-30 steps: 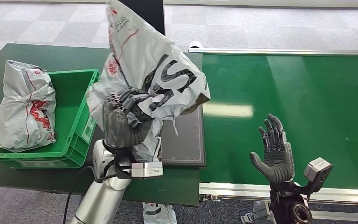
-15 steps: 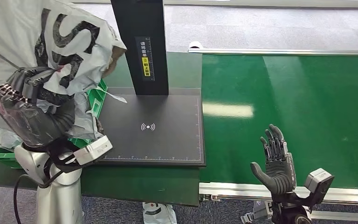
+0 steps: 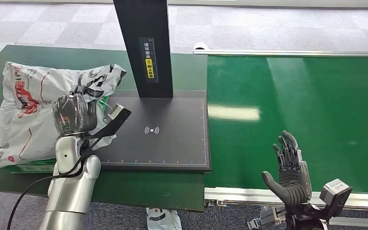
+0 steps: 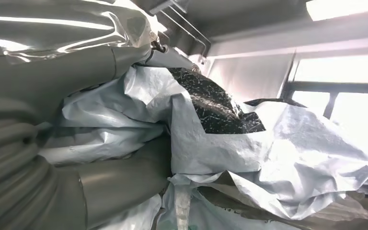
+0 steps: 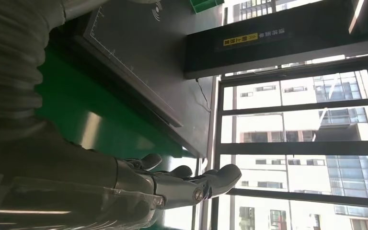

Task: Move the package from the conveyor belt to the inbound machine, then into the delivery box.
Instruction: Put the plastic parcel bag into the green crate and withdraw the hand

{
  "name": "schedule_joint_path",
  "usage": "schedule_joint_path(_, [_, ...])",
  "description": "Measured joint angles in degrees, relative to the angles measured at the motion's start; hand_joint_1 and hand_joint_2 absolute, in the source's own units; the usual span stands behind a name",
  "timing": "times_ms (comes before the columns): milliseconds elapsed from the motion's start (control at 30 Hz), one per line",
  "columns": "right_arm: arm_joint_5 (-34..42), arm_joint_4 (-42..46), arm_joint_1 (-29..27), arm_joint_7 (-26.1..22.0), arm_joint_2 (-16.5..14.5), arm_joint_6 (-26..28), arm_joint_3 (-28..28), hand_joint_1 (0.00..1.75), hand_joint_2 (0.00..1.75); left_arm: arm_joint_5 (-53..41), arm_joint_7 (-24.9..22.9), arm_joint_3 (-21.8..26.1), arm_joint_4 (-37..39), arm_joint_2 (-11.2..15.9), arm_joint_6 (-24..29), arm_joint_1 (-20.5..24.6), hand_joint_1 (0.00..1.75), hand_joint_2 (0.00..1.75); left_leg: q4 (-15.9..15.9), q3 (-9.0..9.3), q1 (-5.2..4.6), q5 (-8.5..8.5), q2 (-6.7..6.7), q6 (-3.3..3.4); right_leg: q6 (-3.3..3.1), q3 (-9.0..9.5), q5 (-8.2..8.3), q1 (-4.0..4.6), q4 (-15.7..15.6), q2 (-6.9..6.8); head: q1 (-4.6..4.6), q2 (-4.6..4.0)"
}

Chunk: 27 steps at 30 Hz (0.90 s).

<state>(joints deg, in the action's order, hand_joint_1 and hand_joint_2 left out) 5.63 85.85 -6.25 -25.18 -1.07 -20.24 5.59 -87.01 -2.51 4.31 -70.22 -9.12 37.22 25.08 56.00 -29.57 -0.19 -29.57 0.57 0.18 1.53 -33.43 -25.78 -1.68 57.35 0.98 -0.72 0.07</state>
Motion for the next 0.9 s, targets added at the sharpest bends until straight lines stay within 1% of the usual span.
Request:
schedule_joint_path(167, [-0.6, 0.0, 0.0, 0.0, -0.5, -0.5, 0.5, 0.00, 1.75, -0.8, -3.1, 1.2, 6.4, 3.1, 0.3, 0.8, 1.66, 1.75, 0.0, -0.04, 0.03, 0.00, 0.00, 0.00, 0.00, -0.02, 0.00, 0.01, 0.0, 0.00, 0.01, 0.00])
schedule_joint_path(300, [-1.0, 0.0, 0.3, 0.2, -0.9, -0.7, 0.6, 0.00, 1.75, -0.8, -5.5, 2.2, 8.5, 5.1, 2.2, 1.2, 1.64, 1.75, 0.0, -0.04, 0.02, 0.00, 0.00, 0.00, 0.00, -0.02, 0.00, 0.01, 0.0, 0.00, 0.01, 0.00])
schedule_joint_path(333, [-1.1, 0.0, 0.3, 0.2, -0.9, -0.8, 0.6, 0.00, 1.75, -0.8, -6.2, 2.4, 8.4, 5.6, 2.4, 1.0, 1.60, 1.75, 0.0, -0.04, 0.02, 0.00, 0.00, 0.00, 0.00, -0.02, 0.00, 0.01, 0.0, 0.00, 0.02, 0.00])
schedule_joint_path(367, [-1.1, 0.0, 0.3, 0.2, -1.0, -0.8, 0.6, 0.00, 1.75, -0.8, -6.8, 2.6, 7.9, 6.0, 2.5, 0.8, 1.28, 1.75, 0.0, -0.04, 0.02, 0.00, 0.00, 0.00, 0.00, -0.02, 0.00, 0.01, 0.0, 0.00, 0.01, 0.00])
schedule_joint_path(467, [-1.2, 0.0, 0.5, 0.4, -1.1, -1.0, 0.7, 0.00, 1.75, -0.8, -7.1, 3.1, 5.0, 7.0, 2.7, 0.0, 0.13, 1.75, 0.0, -0.06, 0.03, 0.00, 0.01, 0.00, 0.00, -0.02, 0.00, 0.01, 0.0, -0.02, 0.01, 0.00])
schedule_joint_path(500, [-1.2, 0.0, 0.7, 0.4, -1.2, -1.0, 0.7, 0.00, 1.75, -0.7, -5.9, 3.6, 3.3, 7.1, 2.7, -0.6, 0.03, 1.75, 0.0, -0.07, 0.04, 0.00, 0.01, -0.01, 0.00, -0.03, 0.00, 0.02, 0.0, -0.01, 0.01, 0.00])
schedule_joint_path(533, [-1.2, 0.0, 0.9, 0.5, -1.3, -1.0, 0.7, 0.00, 1.75, -0.3, -3.7, 4.6, 0.9, 6.9, 2.7, -1.2, 0.01, 1.75, 0.0, -0.08, 0.05, 0.00, 0.00, -0.01, 0.00, -0.05, 0.00, 0.03, 0.0, 0.00, 0.01, 0.00])
schedule_joint_path(567, [-1.2, 0.0, 1.0, 0.6, -1.3, -0.9, 0.7, 0.00, 1.75, 0.4, -0.5, 6.0, -1.7, 6.4, 2.8, -1.7, 0.00, 1.75, 0.0, -0.09, 0.05, 0.00, 0.00, -0.01, 0.00, -0.06, 0.00, 0.03, 0.0, 0.00, 0.00, 0.00])
schedule_joint_path(600, [-1.3, 0.0, 1.1, 0.7, -1.3, -0.8, 0.7, 0.00, 1.75, 1.7, 4.4, 8.0, -4.2, 5.5, 2.8, -1.8, 0.00, 1.75, 0.0, -0.10, 0.05, 0.00, 0.01, -0.01, 0.00, -0.07, -0.01, 0.03, 0.0, -0.01, 0.01, 0.00])
schedule_joint_path(633, [-1.2, 0.0, 1.3, 0.7, -1.3, -0.6, 0.7, 0.00, 1.75, 3.5, 10.6, 10.4, -6.5, 4.3, 2.8, -1.7, 0.00, 1.75, 0.0, -0.12, 0.05, 0.00, 0.02, 0.00, 0.00, -0.07, -0.01, 0.03, 0.0, -0.03, 0.02, 0.00])
schedule_joint_path(700, [-1.2, -0.2, 1.8, 0.7, -1.3, -0.3, 0.6, 0.00, 1.75, 7.0, 24.2, 16.9, -9.8, 1.2, 2.9, -0.6, 0.00, 1.75, 0.0, -0.12, 0.04, 0.00, 0.03, 0.00, 0.00, -0.07, -0.01, 0.02, 0.0, -0.04, 0.02, 0.00])
schedule_joint_path(733, [-1.2, -0.3, 2.0, 0.7, -1.3, -0.2, 0.5, 0.00, 1.75, 8.6, 30.2, 20.5, -11.3, -0.4, 2.9, 0.2, 0.00, 1.75, 0.0, -0.11, 0.04, 0.00, 0.02, 0.00, 0.00, -0.06, -0.01, 0.02, 0.0, -0.03, 0.03, 0.00])
schedule_joint_path(767, [-1.1, -0.4, 2.1, 0.7, -1.3, -0.1, 0.4, 0.00, 1.75, 9.7, 34.7, 24.2, -12.4, -2.1, 2.9, 1.0, 0.00, 1.75, 0.0, -0.10, 0.03, 0.00, 0.02, 0.00, 0.00, -0.06, -0.01, 0.02, 0.0, -0.02, 0.02, 0.00])
schedule_joint_path(800, [-1.1, -0.5, 2.2, 0.7, -1.3, 0.0, 0.4, 0.00, 1.75, 10.5, 37.9, 27.3, -13.3, -3.4, 2.9, 1.8, 0.00, 1.75, 0.0, -0.08, 0.03, 0.00, 0.01, 0.00, 0.00, -0.06, -0.01, 0.02, 0.0, -0.02, 0.02, 0.00])
schedule_joint_path(833, [-1.0, -0.6, 2.3, 0.6, -1.3, 0.0, 0.4, 0.00, 1.75, 11.0, 40.1, 30.0, -13.9, -4.6, 2.9, 2.4, 0.00, 1.75, 0.0, -0.07, 0.03, 0.00, 0.01, 0.00, 0.00, -0.06, -0.01, 0.02, 0.0, -0.02, 0.01, 0.00])
schedule_joint_path(867, [-1.0, -0.8, 2.4, 0.6, -1.3, 0.2, 0.3, 0.00, 1.75, 11.2, 41.3, 32.0, -14.4, -5.4, 2.9, 2.8, 0.00, 1.75, 0.0, -0.07, 0.03, 0.00, 0.02, -0.01, 0.00, -0.06, -0.01, 0.02, 0.0, -0.02, 0.01, 0.00])
schedule_joint_path(900, [-1.0, -0.9, 2.5, 0.4, -1.3, 0.3, 0.3, 0.00, 1.75, 11.3, 41.8, 33.4, -14.8, -6.2, 2.9, 3.1, 0.00, 1.31, 0.0, -0.07, 0.03, 0.00, 0.03, -0.01, 0.00, -0.06, -0.01, 0.03, 0.0, -0.03, 0.01, 0.00])
